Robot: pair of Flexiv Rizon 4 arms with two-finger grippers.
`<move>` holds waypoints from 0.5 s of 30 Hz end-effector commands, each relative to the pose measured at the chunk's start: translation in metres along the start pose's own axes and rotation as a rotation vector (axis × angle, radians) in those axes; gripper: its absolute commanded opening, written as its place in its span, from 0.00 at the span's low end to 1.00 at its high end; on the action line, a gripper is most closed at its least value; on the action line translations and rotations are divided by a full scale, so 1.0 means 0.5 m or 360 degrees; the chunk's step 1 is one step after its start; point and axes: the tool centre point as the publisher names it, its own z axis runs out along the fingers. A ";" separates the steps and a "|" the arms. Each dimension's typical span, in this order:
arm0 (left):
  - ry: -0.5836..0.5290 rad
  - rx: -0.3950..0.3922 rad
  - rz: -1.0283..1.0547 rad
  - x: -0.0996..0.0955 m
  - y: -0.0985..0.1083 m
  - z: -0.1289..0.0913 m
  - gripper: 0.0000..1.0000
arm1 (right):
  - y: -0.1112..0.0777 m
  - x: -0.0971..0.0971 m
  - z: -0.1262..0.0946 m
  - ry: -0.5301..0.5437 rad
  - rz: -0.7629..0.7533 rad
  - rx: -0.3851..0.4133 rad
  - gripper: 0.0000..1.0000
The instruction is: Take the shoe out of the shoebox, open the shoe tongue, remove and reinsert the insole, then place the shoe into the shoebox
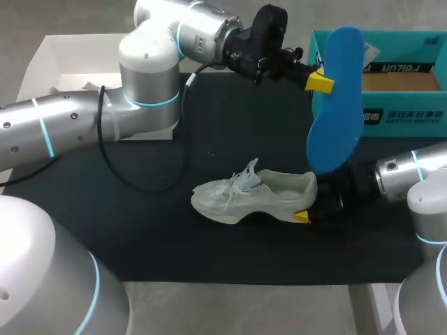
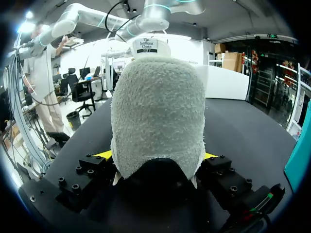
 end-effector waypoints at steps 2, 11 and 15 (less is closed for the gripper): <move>-0.0082 0.0005 0.0012 0.092 -0.014 -0.008 0.00 | -0.003 0.001 0.006 -0.0002 0.0000 0.0004 0.00; 0.0086 0.0200 -0.0135 0.221 -0.010 0.030 0.00 | -0.003 0.001 0.006 -0.0002 0.0000 0.0004 0.00; 0.0124 0.0219 -0.0244 0.264 -0.004 0.044 0.00 | -0.003 0.001 0.006 -0.0002 0.0000 0.0004 0.00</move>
